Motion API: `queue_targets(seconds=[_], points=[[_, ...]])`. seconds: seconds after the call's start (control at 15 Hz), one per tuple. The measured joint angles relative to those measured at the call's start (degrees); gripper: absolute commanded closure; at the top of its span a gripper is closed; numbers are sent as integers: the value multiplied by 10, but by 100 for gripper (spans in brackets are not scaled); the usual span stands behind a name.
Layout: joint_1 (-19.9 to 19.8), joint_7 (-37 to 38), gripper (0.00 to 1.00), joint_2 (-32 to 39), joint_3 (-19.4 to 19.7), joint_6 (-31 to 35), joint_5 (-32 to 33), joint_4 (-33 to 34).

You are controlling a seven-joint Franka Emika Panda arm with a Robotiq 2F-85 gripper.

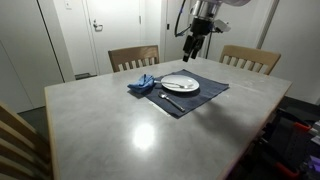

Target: Take the the fork from the plate and put it on the mat

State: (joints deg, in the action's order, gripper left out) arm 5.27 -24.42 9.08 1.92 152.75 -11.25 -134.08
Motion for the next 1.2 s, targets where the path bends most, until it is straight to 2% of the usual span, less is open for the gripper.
queue_targets(seconds=[0.33,0.6,0.93,1.2], points=[[-60,-103,0,143,-67,-4,5,137],[-95,-155,0,217,-106,-36,21,203],[-96,-137,0,228,-108,-131,67,238],[-96,-129,0,211,-107,-133,75,235]])
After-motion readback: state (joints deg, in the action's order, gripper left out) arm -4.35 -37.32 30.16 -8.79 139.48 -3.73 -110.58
